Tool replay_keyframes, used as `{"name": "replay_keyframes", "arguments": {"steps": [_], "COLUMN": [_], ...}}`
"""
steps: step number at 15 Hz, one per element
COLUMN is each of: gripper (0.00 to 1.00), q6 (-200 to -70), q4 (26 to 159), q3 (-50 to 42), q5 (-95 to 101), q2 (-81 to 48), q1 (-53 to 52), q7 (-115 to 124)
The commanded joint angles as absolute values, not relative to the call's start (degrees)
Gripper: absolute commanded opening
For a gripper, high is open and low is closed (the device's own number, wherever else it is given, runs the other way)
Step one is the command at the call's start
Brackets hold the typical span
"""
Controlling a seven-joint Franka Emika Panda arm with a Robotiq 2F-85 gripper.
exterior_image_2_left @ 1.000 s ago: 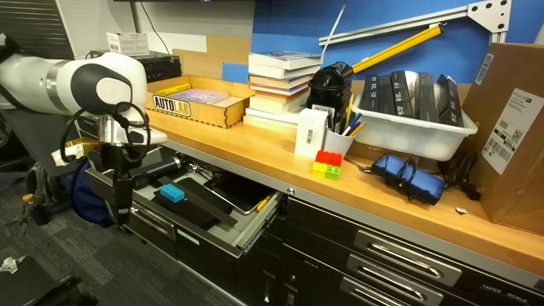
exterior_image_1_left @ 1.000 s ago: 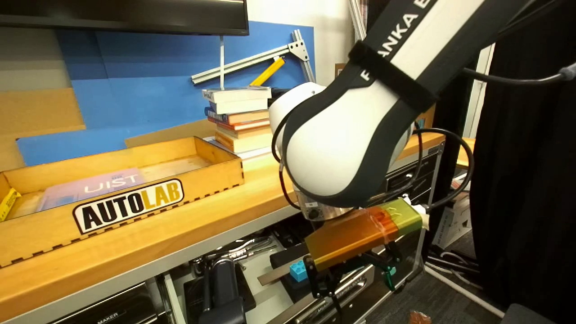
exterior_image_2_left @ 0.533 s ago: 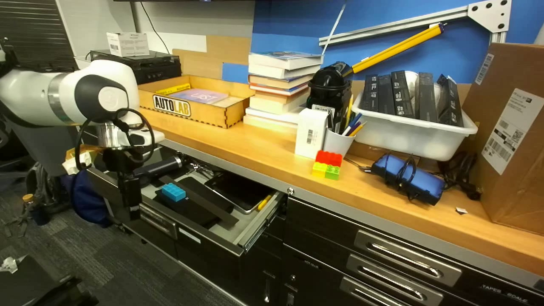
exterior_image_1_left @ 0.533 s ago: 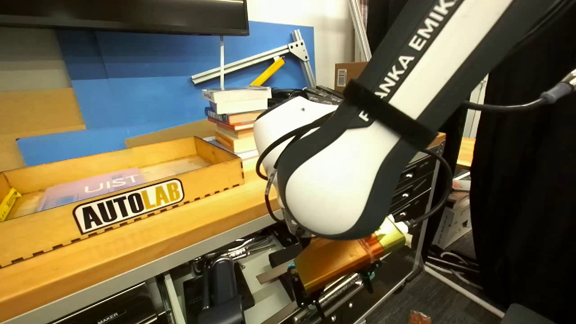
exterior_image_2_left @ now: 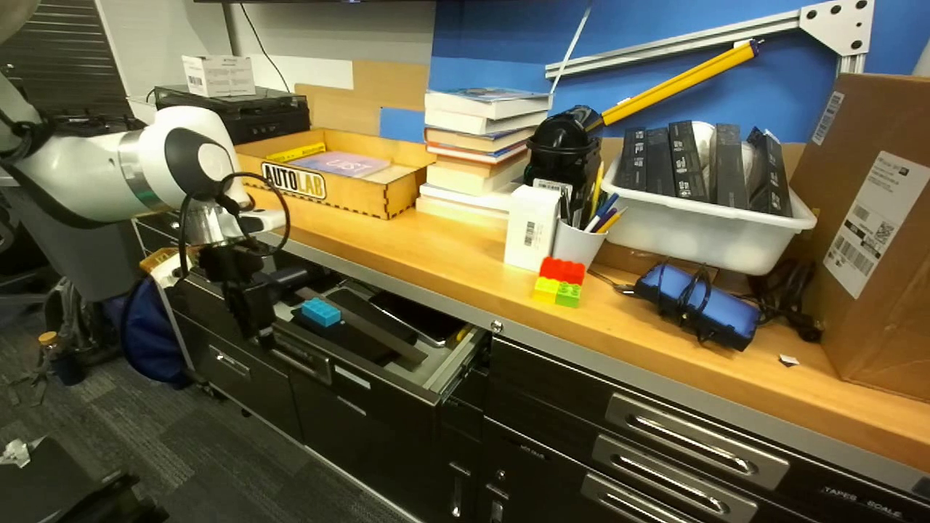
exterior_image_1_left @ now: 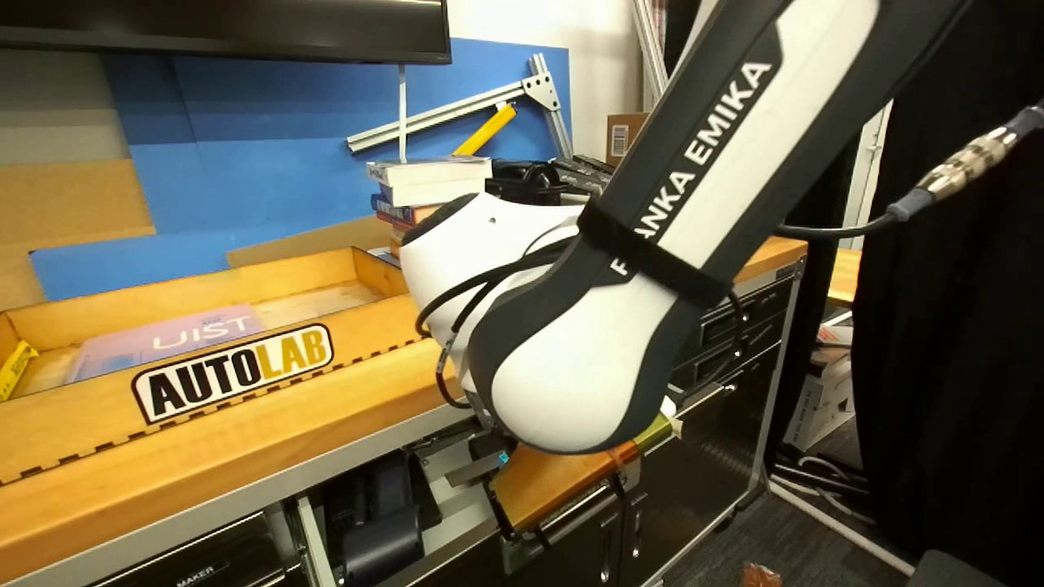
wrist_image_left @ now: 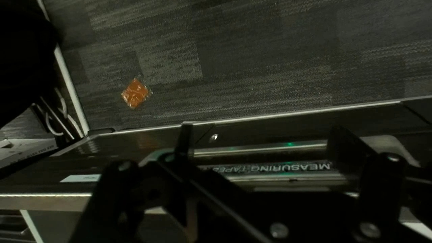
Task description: Pick up the blue object and put it in the open drawer and close it
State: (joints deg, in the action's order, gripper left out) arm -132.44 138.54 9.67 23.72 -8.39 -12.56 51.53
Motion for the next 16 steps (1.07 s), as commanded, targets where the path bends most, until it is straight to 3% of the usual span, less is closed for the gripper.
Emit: {"name": "replay_keyframes", "arguments": {"steps": [1, 16], "gripper": [1.0, 1.0], "q6": [-133.4, -133.9], "q4": [131.7, 116.2], "q3": [7.9, 3.9], "q5": [30.4, 55.7], "q2": [-13.5, -25.7], "q1": [-14.6, -22.2], "q7": [57.4, 90.0]}}
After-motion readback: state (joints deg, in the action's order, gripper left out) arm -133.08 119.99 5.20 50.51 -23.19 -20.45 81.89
